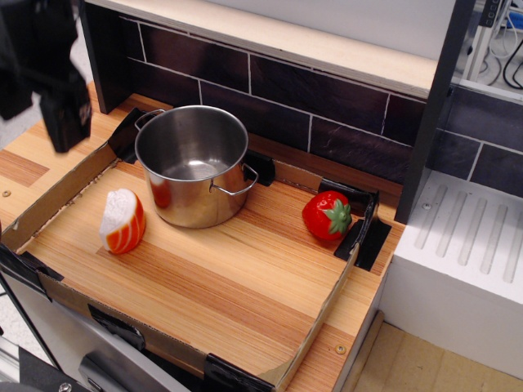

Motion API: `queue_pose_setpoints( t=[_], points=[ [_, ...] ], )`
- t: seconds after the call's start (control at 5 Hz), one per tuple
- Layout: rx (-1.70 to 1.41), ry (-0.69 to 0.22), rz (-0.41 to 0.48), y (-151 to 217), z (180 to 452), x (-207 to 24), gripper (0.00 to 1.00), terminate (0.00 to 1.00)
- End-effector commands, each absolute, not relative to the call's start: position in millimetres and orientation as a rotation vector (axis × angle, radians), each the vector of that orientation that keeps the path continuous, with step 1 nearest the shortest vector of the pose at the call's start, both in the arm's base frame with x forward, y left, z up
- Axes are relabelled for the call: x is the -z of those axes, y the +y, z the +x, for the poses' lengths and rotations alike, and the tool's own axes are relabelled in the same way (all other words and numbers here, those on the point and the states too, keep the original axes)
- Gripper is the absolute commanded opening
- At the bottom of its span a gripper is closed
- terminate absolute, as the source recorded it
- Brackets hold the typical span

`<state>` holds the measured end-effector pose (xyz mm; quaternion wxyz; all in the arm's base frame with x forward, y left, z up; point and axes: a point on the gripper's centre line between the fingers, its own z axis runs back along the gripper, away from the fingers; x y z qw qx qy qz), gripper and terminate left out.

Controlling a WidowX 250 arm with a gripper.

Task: Topple metal pot

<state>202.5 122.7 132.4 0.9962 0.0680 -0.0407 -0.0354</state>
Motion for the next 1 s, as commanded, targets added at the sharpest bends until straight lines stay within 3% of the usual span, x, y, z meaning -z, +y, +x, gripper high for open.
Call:
queue_pose_setpoints(
  t=[0.0,0.4,0.8],
  points=[
    [0.335,-0.156,0.104,110.1,261.8,-155.7,1.0,0.0],
    [0.616,-0.136,0.08,91.4,287.9,-134.9,1.0,0.0],
    [0.713,-0.173,0.129,78.2,296.9,-107.4,1.0,0.0]
  ],
)
